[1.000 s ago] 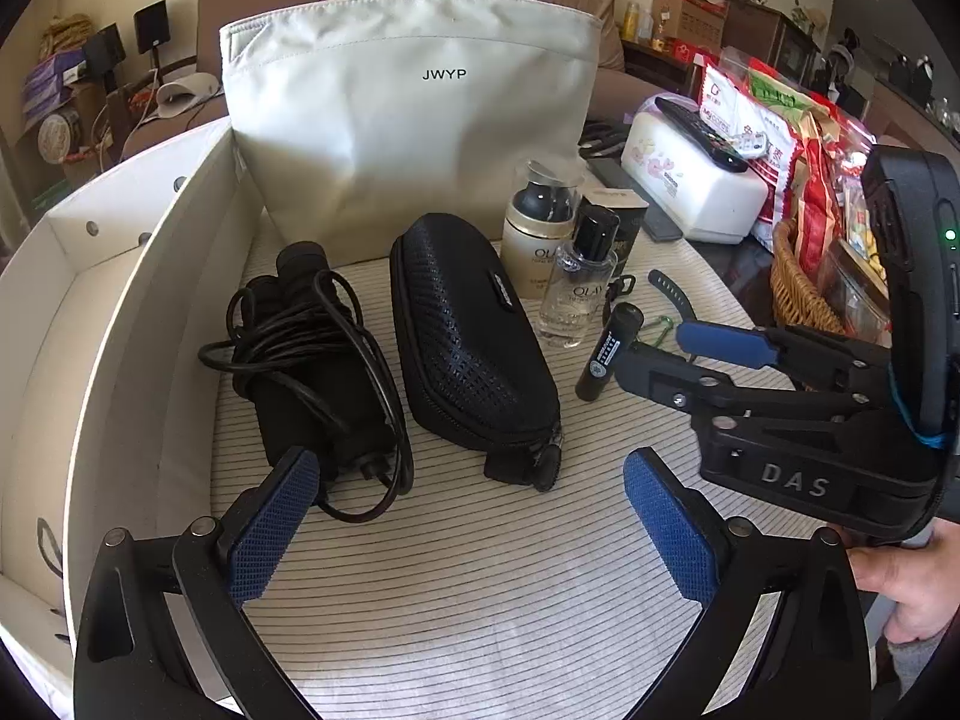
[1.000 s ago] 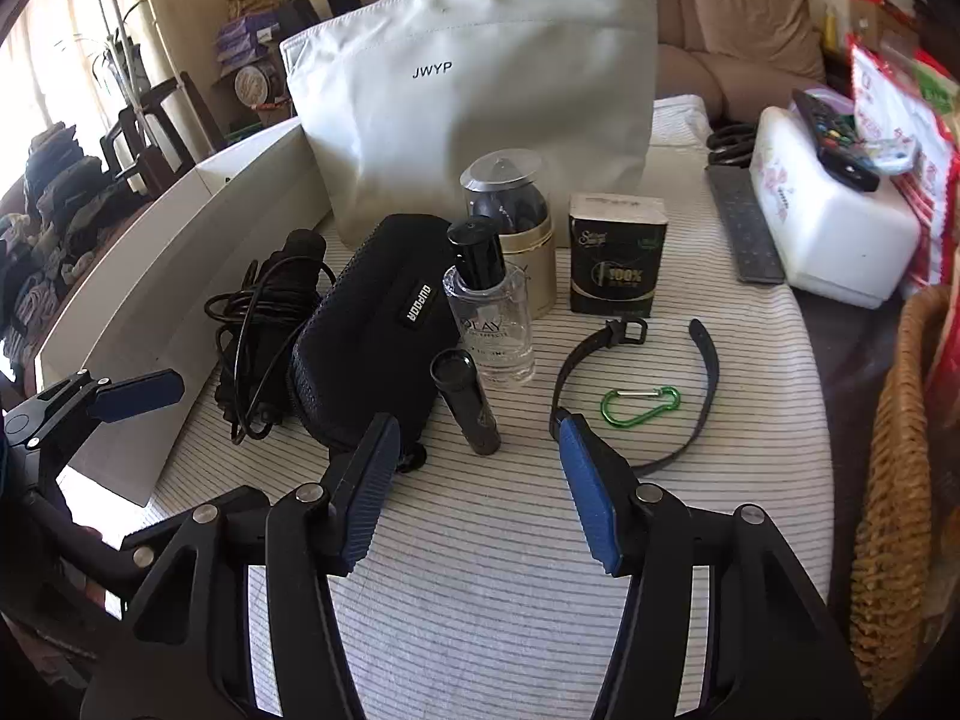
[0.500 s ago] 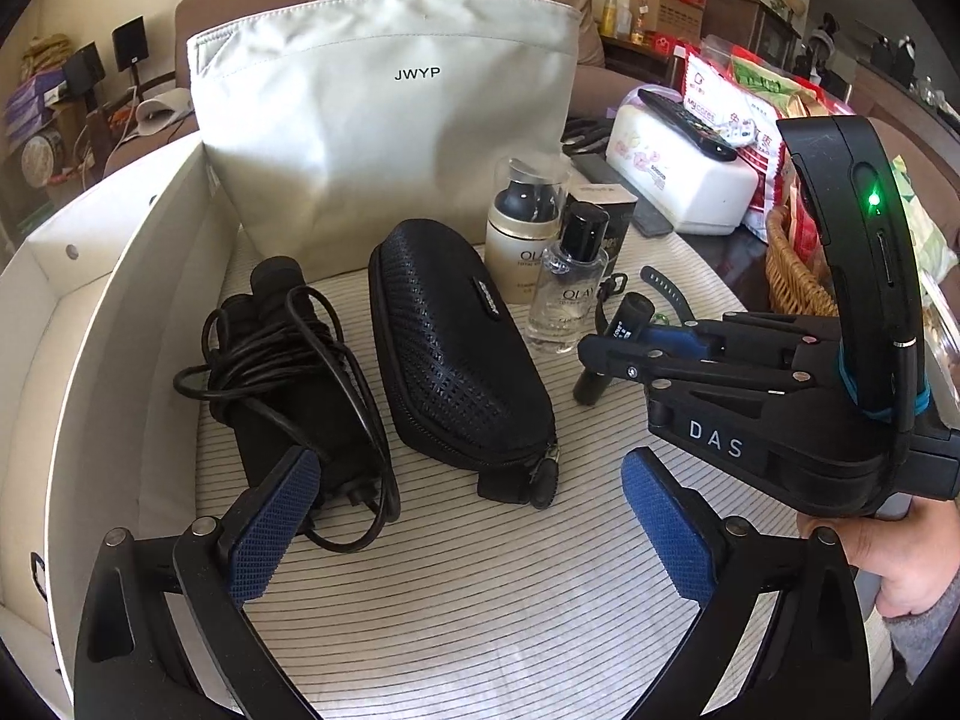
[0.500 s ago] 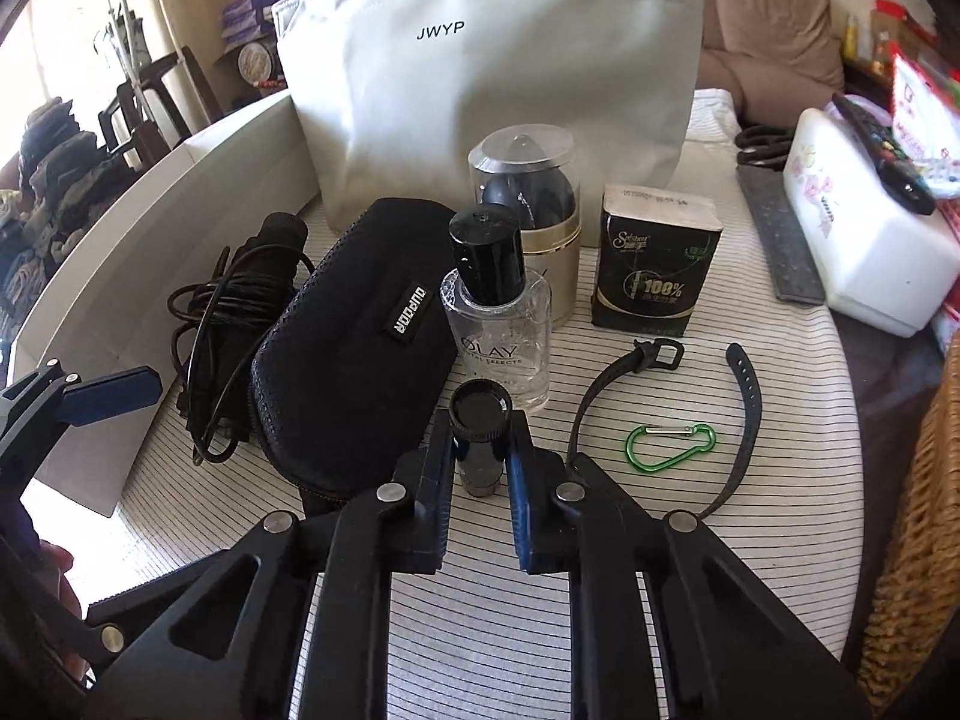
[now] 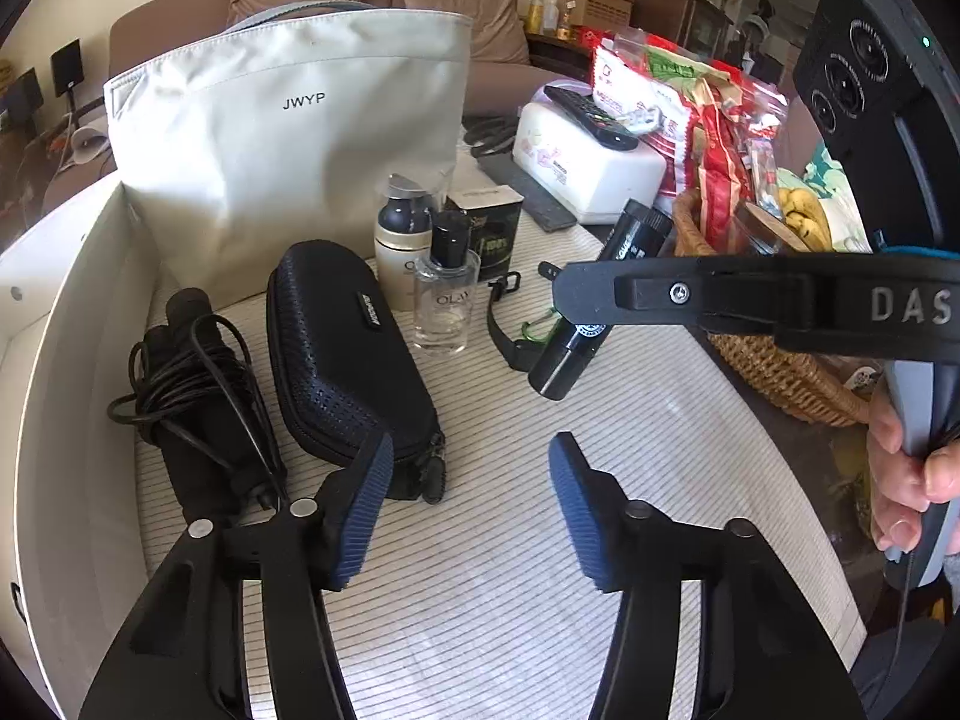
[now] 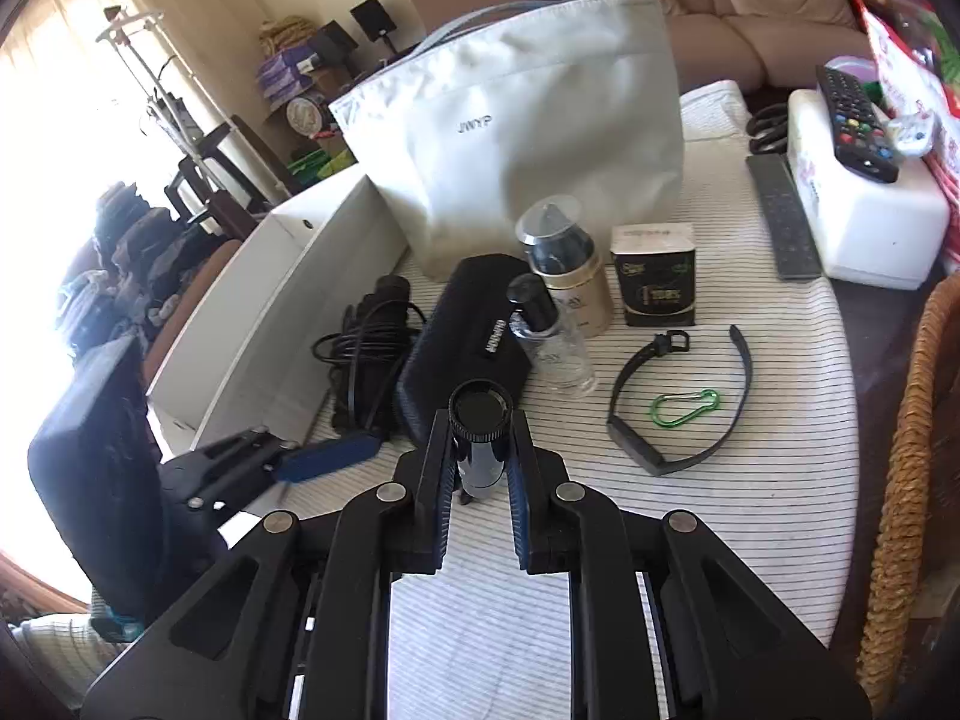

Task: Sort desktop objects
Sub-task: 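Grasp the small black cylinder with the right gripper, then carry the black cylinder into the white box and release it, then move the right gripper back toward the black watch strap, then grasp the black watch strap with the right gripper and lift it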

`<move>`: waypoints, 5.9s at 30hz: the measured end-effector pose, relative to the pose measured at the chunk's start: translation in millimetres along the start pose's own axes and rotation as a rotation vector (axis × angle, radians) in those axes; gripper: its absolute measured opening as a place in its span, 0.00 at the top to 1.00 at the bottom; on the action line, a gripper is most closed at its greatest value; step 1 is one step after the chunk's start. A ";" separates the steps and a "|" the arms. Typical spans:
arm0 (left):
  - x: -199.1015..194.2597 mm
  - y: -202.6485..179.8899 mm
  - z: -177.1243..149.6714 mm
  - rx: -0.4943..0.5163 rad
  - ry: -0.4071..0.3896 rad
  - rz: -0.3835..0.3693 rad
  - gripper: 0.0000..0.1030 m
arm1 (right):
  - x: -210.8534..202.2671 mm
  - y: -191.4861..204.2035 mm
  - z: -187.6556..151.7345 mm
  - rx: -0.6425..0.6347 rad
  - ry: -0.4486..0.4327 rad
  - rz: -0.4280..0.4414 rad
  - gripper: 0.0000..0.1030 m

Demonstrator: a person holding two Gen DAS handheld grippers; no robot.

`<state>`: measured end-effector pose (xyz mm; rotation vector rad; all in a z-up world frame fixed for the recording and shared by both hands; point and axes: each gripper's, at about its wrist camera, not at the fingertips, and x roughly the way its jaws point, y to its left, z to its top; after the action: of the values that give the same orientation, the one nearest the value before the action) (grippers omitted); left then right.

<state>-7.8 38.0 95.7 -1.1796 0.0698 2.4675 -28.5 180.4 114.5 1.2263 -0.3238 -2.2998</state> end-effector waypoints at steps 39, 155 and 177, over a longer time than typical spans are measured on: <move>-121.3 28.5 -19.0 0.037 -0.165 -0.105 0.84 | -12.1 143.6 -7.9 -0.050 0.074 0.079 0.85; -21.5 43.1 34.5 -0.307 0.077 -0.182 0.00 | 0.3 -79.5 -5.5 0.303 0.099 -0.283 0.58; -2.3 13.6 6.7 -0.153 0.168 -0.158 0.00 | 44.4 -72.6 -28.3 0.140 0.250 -0.374 0.92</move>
<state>-16.6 26.2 100.0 -1.3982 -0.1615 2.2657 -49.2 218.3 35.9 1.7516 -0.1783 -2.4207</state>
